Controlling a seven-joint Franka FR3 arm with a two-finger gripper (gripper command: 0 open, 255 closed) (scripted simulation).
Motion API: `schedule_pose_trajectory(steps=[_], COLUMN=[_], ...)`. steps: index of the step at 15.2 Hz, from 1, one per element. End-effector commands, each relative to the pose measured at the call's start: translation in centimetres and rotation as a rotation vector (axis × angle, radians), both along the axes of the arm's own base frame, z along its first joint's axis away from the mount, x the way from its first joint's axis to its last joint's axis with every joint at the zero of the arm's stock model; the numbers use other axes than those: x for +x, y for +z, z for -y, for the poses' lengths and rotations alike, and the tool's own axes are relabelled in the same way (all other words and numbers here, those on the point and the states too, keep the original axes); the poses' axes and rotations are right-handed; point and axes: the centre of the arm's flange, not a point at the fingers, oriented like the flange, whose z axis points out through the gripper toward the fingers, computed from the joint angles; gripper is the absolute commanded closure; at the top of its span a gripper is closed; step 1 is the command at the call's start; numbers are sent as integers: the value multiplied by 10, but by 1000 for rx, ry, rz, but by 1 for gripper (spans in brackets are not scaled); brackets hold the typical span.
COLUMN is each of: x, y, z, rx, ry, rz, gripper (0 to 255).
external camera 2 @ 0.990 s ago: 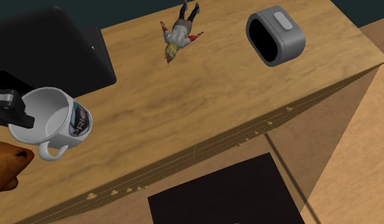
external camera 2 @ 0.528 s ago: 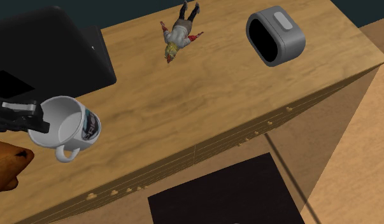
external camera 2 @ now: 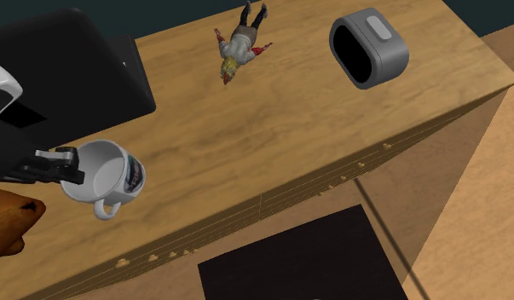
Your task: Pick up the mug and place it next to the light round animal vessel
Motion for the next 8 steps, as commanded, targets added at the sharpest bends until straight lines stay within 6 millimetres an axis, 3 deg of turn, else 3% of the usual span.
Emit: schedule_pose_trajectory(steps=[1, 8], x=[0, 0], y=[-11, -48], z=[0, 0], rx=[0, 0], ry=[0, 0], rz=[1, 1], gripper=[255, 255])
